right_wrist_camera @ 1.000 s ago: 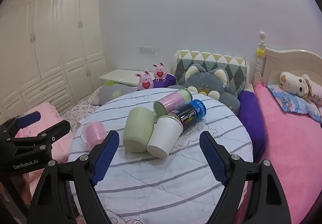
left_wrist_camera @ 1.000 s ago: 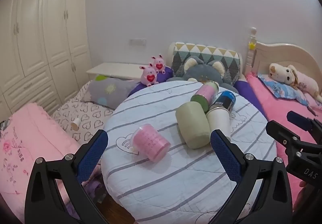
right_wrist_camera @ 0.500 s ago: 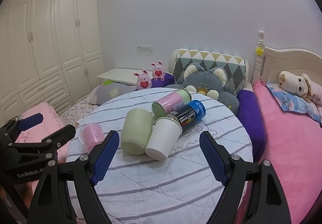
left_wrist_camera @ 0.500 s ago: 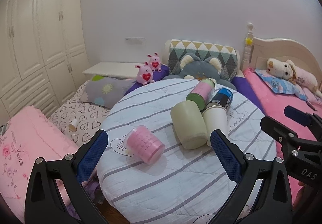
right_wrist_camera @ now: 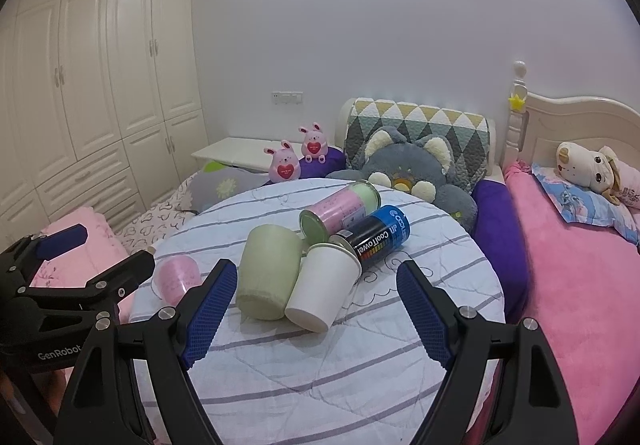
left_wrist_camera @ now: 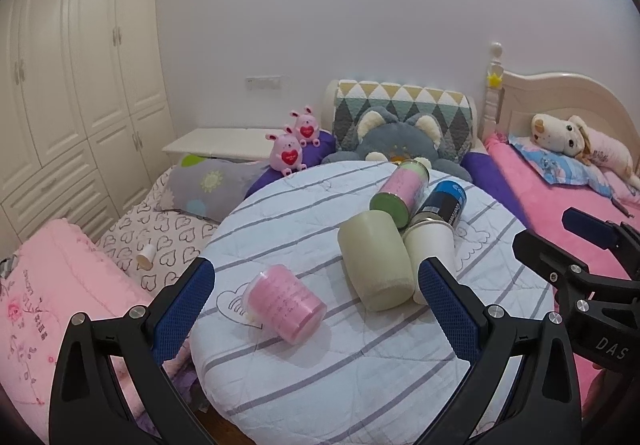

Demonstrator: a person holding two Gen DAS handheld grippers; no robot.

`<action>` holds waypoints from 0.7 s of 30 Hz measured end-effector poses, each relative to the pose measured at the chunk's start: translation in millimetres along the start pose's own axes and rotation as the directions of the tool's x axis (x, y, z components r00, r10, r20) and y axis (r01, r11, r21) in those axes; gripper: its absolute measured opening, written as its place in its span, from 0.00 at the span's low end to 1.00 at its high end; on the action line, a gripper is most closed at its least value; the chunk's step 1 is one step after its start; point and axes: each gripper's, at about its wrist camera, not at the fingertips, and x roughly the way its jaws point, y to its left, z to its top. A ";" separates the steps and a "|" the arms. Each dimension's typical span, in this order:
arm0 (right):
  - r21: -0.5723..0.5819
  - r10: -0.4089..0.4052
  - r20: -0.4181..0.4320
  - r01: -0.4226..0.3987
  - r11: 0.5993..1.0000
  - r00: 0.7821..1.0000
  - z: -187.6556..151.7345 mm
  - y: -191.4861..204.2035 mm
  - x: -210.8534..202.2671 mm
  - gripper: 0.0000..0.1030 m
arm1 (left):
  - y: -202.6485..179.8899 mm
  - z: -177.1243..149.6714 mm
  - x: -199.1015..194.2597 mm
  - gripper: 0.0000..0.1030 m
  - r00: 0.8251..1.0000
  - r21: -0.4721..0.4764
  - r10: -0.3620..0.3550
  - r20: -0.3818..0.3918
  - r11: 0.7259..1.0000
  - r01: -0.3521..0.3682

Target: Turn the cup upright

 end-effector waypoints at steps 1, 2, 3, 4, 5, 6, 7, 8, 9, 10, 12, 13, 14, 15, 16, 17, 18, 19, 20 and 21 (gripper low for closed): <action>0.000 0.000 -0.001 0.000 1.000 1.000 1.2 -0.5 1.8 0.81 | -0.3 2.3 2.1 1.00 1.000 0.000 0.002 -0.001 1.000 -0.002; 0.001 -0.002 -0.002 0.002 1.000 1.000 3.7 -1.0 4.0 0.81 | -0.7 4.1 4.6 1.00 1.000 0.000 0.004 -0.003 1.000 -0.004; 0.001 -0.003 -0.003 0.003 1.000 1.000 4.9 -1.0 5.9 0.81 | -0.8 5.7 7.8 1.00 1.000 -0.002 0.007 -0.006 1.000 -0.007; 0.002 -0.001 -0.006 0.001 1.000 1.000 6.4 -1.8 8.9 0.81 | -0.6 6.8 10.0 1.00 1.000 -0.004 0.009 -0.008 1.000 -0.009; 0.003 0.000 -0.007 0.000 1.000 1.000 6.2 -1.8 8.1 0.81 | -0.5 8.1 13.2 1.00 1.000 -0.005 0.010 -0.011 1.000 -0.010; 0.005 0.000 -0.006 0.000 1.000 1.000 7.7 -2.4 9.6 0.81 | -0.5 9.6 16.6 1.00 1.000 -0.007 0.013 -0.014 1.000 -0.014; 0.007 0.000 -0.007 0.000 1.000 1.000 9.1 -3.1 11.6 0.81 | 0.1 10.0 18.4 1.00 1.000 -0.010 0.017 -0.014 1.000 -0.017; 0.010 0.002 -0.011 -0.002 1.000 1.000 10.4 -3.9 14.1 0.81 | 0.1 11.5 21.5 1.00 1.000 -0.014 0.019 -0.015 1.000 -0.019; 0.014 0.002 -0.013 -0.002 1.000 1.000 10.9 -4.6 16.1 0.81 | 0.2 13.0 23.7 1.00 1.000 -0.016 0.019 -0.017 1.000 -0.020; 0.018 0.000 -0.017 0.001 1.000 1.000 12.0 -5.5 18.7 0.81 | 0.1 15.5 26.9 1.00 1.000 -0.020 0.020 -0.018 1.000 -0.021; 0.028 -0.007 -0.029 0.007 1.000 1.000 14.3 -8.2 25.3 0.81 | -0.2 18.5 32.2 1.00 1.000 -0.021 0.024 -0.021 0.999 -0.024; 0.035 -0.007 -0.031 0.008 0.999 0.999 15.4 -10.1 27.8 0.81 | -1.3 20.6 36.6 1.00 0.999 -0.019 0.027 -0.023 0.999 -0.028; 0.045 -0.005 -0.033 0.007 0.999 0.999 16.5 -13.1 31.0 0.81 | -1.5 21.6 38.3 1.00 0.999 -0.019 0.029 -0.024 0.999 -0.029; 0.054 -0.007 -0.038 0.009 0.999 0.999 17.2 -16.3 34.4 0.81 | -2.2 22.7 41.4 1.00 0.999 -0.020 0.032 -0.025 0.999 -0.032; 0.063 -0.010 -0.041 0.012 0.998 0.999 18.1 -18.5 37.6 0.81 | -3.4 24.5 46.1 1.00 0.999 -0.017 0.032 -0.030 0.999 -0.033; 0.070 -0.009 -0.042 0.012 0.997 0.999 18.5 -19.9 39.4 0.81 | -4.2 25.9 49.6 1.00 0.999 -0.019 0.034 -0.031 0.999 -0.034; 0.076 -0.010 -0.044 0.013 0.997 0.999 19.1 -20.8 41.7 0.81 | -5.1 26.7 52.1 1.00 0.999 -0.020 0.035 -0.031 0.999 -0.036; 0.084 -0.014 -0.049 0.018 0.996 0.999 20.2 -22.7 45.4 0.81 | -6.0 27.7 56.6 1.00 0.999 -0.019 0.037 -0.037 0.999 -0.038; 0.098 -0.020 -0.058 0.026 0.995 0.998 21.0 -24.8 49.6 0.81 | -7.8 29.0 61.1 1.00 0.998 -0.019 0.035 -0.042 0.999 -0.036; 0.115 -0.024 -0.067 0.032 0.993 0.997 21.2 -27.2 53.8 0.81 | -9.1 30.2 64.4 1.00 0.998 -0.020 0.035 -0.043 0.999 -0.036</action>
